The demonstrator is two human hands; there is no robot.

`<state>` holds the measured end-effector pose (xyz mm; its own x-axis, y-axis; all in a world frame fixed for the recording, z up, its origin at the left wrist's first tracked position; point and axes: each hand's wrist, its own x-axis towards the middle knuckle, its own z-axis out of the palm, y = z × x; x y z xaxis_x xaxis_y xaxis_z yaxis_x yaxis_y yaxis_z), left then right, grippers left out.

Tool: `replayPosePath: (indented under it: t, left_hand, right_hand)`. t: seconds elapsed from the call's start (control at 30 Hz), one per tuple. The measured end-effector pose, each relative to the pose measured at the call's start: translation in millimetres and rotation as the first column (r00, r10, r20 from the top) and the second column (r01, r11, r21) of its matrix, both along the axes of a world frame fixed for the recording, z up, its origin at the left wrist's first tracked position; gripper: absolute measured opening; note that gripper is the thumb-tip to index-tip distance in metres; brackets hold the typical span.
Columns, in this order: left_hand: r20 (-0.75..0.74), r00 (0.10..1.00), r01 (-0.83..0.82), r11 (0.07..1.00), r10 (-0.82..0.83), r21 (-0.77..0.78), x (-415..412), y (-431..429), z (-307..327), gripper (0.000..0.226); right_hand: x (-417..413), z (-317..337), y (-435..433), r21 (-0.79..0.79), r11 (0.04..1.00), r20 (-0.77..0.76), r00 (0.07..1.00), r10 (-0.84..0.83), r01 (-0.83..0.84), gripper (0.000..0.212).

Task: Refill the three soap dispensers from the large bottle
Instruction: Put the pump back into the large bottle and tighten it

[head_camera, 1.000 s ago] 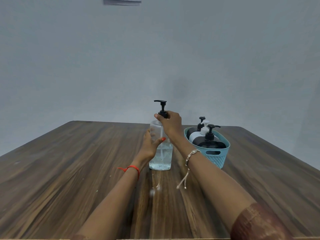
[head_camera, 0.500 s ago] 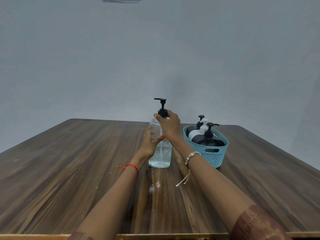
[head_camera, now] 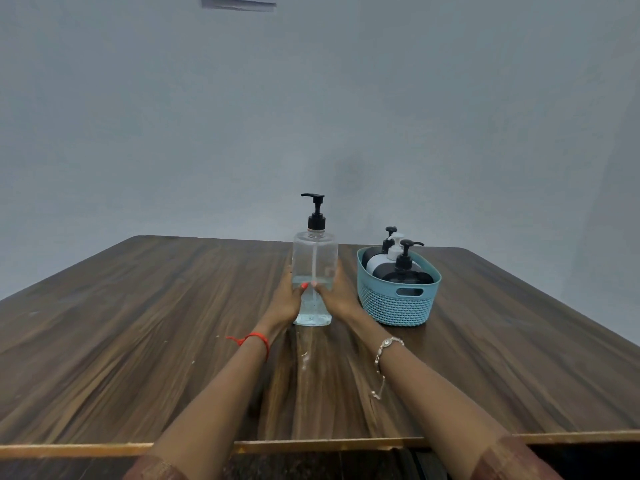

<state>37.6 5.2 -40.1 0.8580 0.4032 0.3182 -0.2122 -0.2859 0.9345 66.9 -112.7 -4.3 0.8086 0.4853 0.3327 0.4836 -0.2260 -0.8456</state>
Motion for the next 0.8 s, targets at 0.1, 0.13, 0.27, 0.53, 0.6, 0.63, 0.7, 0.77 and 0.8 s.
replayPosePath:
  t: [0.1, 0.13, 0.27, 0.53, 0.6, 0.63, 0.7, 0.77, 0.8]
  left_hand:
    - [0.009, 0.996, -0.086, 0.996, 0.086, 0.020, -13, -12, 7, 0.040]
    - [0.014, 0.995, -0.102, 0.994, 0.101, 0.025, -15, -15, 7, 0.039]
    - [0.040, 0.986, -0.164, 0.986, 0.163, 0.030, -14, -18, 9, 0.035]
    - [0.138, 0.978, -0.156, 0.988, 0.157, -0.015, 40, -9, 66, 0.022]
    - [0.204, 0.962, -0.193, 0.980, 0.179, 0.052, 66, -7, 98, 0.023]
    - [0.241, 0.954, -0.202, 0.976, 0.178, 0.077, 82, -5, 115, 0.023]
    - [0.289, 0.949, -0.162, 0.983, 0.129, 0.091, 118, -2, 147, 0.022]
    - [0.315, 0.946, -0.105, 0.990, 0.071, 0.090, 158, 1, 170, 0.021]
    - [0.321, 0.945, -0.092, 0.991, 0.058, 0.092, 179, 0, 178, 0.022]
  right_hand:
    - [-3, -15, -2, -0.029, 0.999, -0.006, 1.000, -0.027, 0.026, 0.076]
    - [-3, -16, -2, -0.017, 0.999, -0.010, 0.999, -0.031, 0.031, 0.075]
    - [7, -17, 3, 0.024, 0.998, -0.015, 0.998, -0.062, 0.062, 0.072]
    - [70, 55, 15, -0.009, 0.991, 0.071, 0.989, -0.131, 0.132, 0.056]
    - [97, 96, 14, -0.033, 0.984, 0.123, 0.977, -0.172, 0.177, 0.050]
    - [111, 118, 12, -0.040, 0.982, 0.152, 0.972, -0.178, 0.186, 0.047]
    - [137, 160, 1, -0.044, 0.985, 0.166, 0.973, -0.159, 0.169, 0.048]
    - [164, 187, -15, -0.057, 0.991, 0.152, 0.982, -0.111, 0.121, 0.047]
    - [180, 194, -24, -0.070, 0.993, 0.148, 0.986, -0.081, 0.092, 0.043]
